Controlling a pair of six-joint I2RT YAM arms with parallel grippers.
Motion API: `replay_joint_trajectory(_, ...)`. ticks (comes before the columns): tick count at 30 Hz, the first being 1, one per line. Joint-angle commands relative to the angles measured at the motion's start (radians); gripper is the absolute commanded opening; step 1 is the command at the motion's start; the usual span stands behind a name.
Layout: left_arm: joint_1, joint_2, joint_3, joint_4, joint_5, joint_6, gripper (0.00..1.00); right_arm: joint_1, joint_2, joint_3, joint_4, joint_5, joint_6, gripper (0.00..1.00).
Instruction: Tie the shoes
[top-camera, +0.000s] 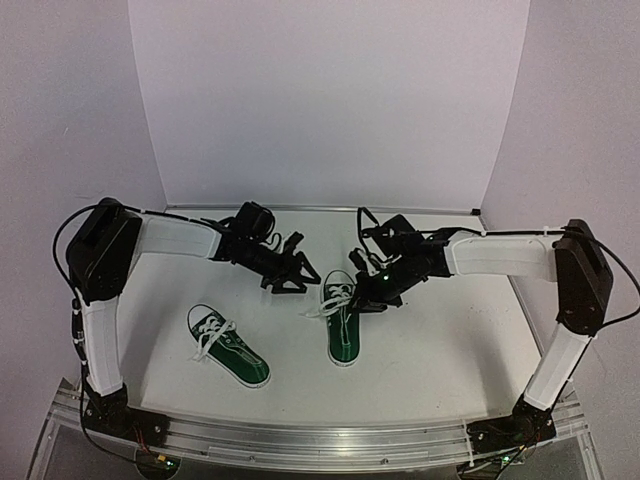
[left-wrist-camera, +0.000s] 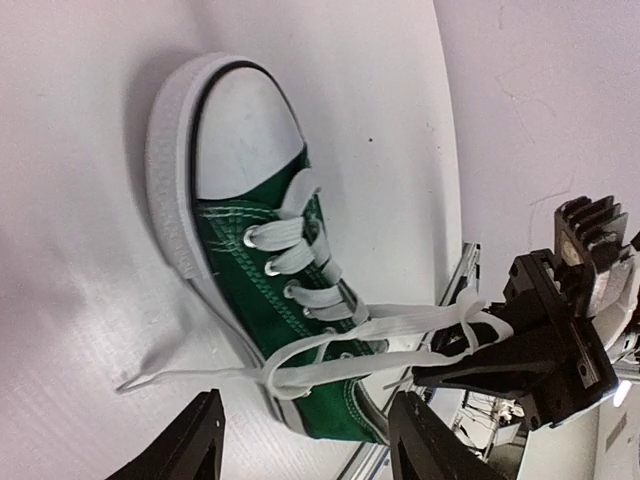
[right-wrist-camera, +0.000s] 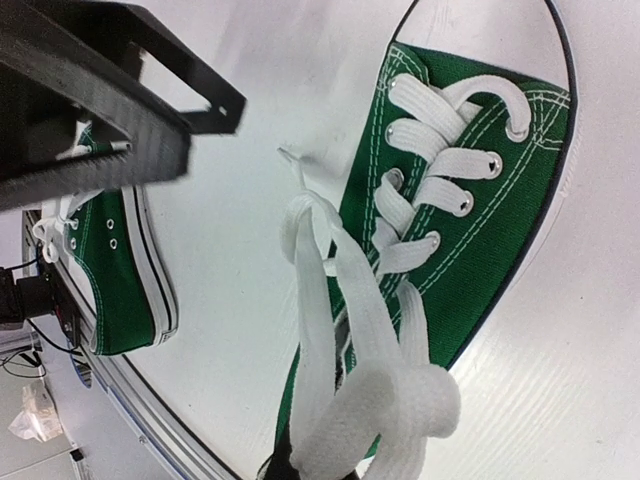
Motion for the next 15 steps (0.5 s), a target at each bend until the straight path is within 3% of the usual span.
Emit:
replay_joint_trajectory(1,0.045,-0.128,0.009,-0.231,-0.154,0.308,0.59,0.004,-0.036,-0.006,-0.042,0.030,-0.023,0.00)
replay_joint_trajectory(4,0.045,-0.175,-0.030,-0.272,-0.233,0.488,0.60,0.003,-0.029,-0.001,-0.047,0.030,-0.024,0.00)
replay_joint_trajectory(9,0.044,-0.278,-0.188,-0.130,-0.253,0.781,0.60,0.000,-0.010,0.009,-0.052,0.021,-0.020,0.00)
replay_joint_trajectory(15,0.022,-0.243,-0.210,-0.029,-0.241,0.989,0.58,-0.007,0.002,0.014,-0.056,0.007,-0.012,0.00)
